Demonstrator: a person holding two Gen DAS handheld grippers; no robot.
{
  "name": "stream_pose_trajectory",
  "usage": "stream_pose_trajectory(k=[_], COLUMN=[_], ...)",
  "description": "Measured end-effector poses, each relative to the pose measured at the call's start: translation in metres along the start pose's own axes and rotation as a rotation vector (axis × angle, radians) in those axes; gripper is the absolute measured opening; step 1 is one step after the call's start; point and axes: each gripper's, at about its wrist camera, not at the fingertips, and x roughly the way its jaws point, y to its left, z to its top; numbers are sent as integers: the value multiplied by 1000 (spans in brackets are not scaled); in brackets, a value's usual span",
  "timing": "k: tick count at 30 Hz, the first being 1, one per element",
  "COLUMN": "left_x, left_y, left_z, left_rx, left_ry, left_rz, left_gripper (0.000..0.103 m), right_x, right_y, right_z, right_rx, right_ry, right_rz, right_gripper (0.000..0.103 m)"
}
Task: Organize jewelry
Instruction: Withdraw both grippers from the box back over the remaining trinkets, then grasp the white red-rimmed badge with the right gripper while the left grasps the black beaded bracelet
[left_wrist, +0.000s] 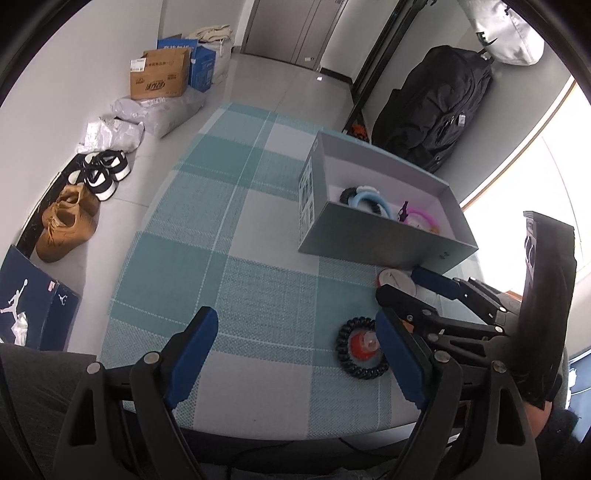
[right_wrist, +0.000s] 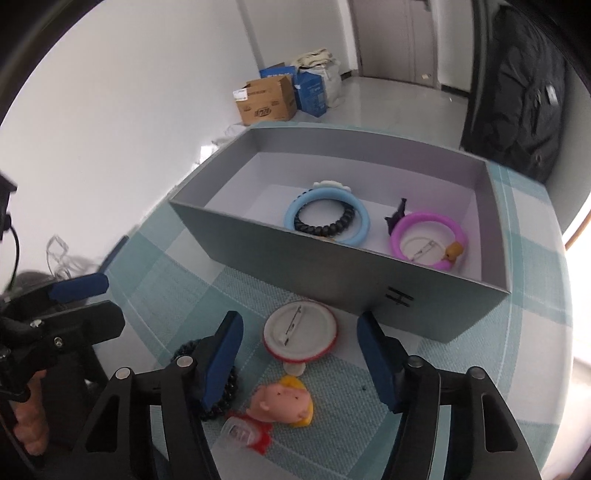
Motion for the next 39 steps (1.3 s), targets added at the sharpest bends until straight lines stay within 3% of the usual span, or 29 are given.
stream_pose_trajectory(k=[2, 4, 14, 18, 26, 34, 39], left_x=[1, 2, 7, 9, 9, 18, 26], left_y=[2, 2, 2, -7, -35, -56, -58], left_z=[-1, -1, 1, -3, -16, -32, -34], left_rx=[-2, 1, -8, 42, 203, 357, 394], left_ry=[7, 16, 32, 49, 67, 110, 130], left_rz=[9, 11, -12, -12, -5, 100, 154], left_gripper=[84, 84, 84, 84, 84, 84, 84], right_x=[1, 1, -9, -16, -35, -47, -53], right_y=[6, 10, -8, -21, -51, -57, -57], right_z=[0, 0, 2, 3, -3, -3, -5], right_rx=[-48, -72, 28, 110, 256, 271, 266], right_ry=[-1, 1, -29, -45, -88, -117, -129], right_rz=[-18, -34, 51, 129, 185, 189, 197], right_gripper=[47, 42, 42, 42, 42, 42, 42])
